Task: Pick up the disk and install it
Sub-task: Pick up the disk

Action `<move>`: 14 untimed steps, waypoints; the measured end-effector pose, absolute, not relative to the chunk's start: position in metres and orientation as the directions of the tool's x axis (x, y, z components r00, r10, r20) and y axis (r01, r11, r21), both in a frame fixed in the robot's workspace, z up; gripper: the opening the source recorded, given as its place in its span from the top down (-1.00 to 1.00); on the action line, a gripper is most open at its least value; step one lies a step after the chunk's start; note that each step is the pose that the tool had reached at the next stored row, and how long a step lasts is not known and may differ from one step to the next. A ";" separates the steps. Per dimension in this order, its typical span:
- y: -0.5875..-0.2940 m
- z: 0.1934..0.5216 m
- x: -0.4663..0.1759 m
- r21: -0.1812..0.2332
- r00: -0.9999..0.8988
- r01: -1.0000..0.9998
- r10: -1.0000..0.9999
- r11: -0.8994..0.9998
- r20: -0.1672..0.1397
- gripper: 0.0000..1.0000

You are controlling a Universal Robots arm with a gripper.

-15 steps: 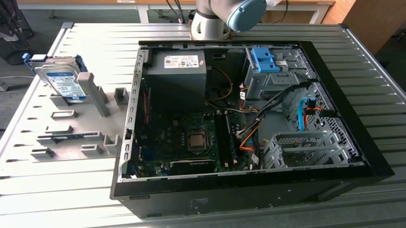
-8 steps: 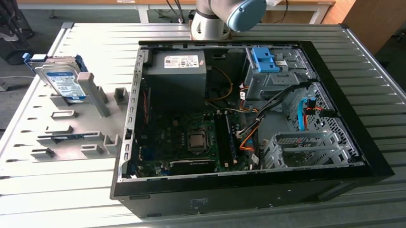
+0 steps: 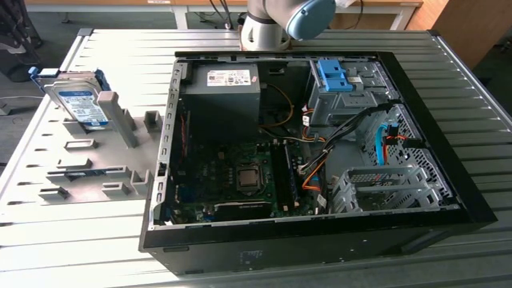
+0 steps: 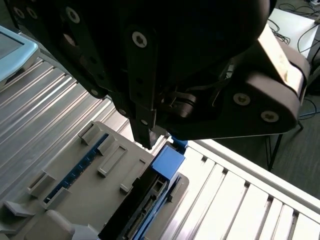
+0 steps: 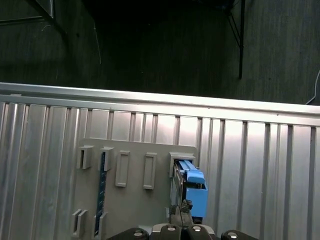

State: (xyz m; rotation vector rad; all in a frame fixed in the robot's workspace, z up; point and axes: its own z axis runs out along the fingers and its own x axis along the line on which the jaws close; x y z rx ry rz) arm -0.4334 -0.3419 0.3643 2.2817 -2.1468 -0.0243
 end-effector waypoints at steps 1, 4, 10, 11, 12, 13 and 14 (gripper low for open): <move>-0.342 0.364 -0.433 0.017 0.061 -0.998 -0.998 -0.061 -0.005 0.79; -0.342 0.364 -0.433 0.017 0.060 -0.998 -0.998 -0.061 -0.005 0.79; -0.342 0.364 -0.433 0.017 0.058 -0.998 -0.998 -0.058 -0.005 0.41; -0.341 0.364 -0.433 0.017 0.053 -0.998 -0.999 -0.053 -0.005 0.41; -0.340 0.363 -0.433 0.017 0.046 -0.999 -0.999 -0.046 -0.005 0.29; -0.340 0.362 -0.433 0.017 0.037 -0.999 -0.999 -0.037 -0.005 0.18; -0.339 0.361 -0.433 0.017 0.029 -0.999 -1.000 -0.029 -0.005 0.07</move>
